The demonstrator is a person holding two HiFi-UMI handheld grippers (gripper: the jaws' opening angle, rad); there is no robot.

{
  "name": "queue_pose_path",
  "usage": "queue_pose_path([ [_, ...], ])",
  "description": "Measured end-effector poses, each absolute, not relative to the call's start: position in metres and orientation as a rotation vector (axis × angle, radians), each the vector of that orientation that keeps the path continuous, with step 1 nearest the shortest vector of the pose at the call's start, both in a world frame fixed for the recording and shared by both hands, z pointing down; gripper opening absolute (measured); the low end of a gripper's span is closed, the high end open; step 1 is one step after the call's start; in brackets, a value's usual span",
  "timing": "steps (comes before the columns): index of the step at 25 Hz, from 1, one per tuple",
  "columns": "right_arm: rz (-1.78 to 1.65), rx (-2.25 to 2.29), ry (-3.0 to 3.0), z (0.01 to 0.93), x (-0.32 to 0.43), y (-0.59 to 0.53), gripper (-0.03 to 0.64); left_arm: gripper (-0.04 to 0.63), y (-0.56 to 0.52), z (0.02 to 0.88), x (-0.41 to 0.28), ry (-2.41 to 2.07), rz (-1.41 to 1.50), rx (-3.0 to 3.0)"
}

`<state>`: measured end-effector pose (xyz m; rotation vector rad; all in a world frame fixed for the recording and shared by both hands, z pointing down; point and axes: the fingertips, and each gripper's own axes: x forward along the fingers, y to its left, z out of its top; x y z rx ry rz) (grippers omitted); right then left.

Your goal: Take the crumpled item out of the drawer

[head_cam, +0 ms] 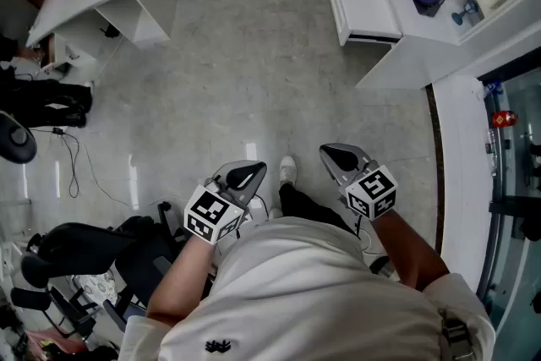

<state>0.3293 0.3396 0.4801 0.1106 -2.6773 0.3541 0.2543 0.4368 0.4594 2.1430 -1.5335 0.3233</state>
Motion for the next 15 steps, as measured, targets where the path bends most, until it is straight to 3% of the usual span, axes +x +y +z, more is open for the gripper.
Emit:
queue_pose_path([
  [15, 0.417, 0.225, -2.715, 0.479, 0.213, 0.181, 0.014, 0.006, 0.268, 0.438, 0.145, -1.451, 0.274, 2.239],
])
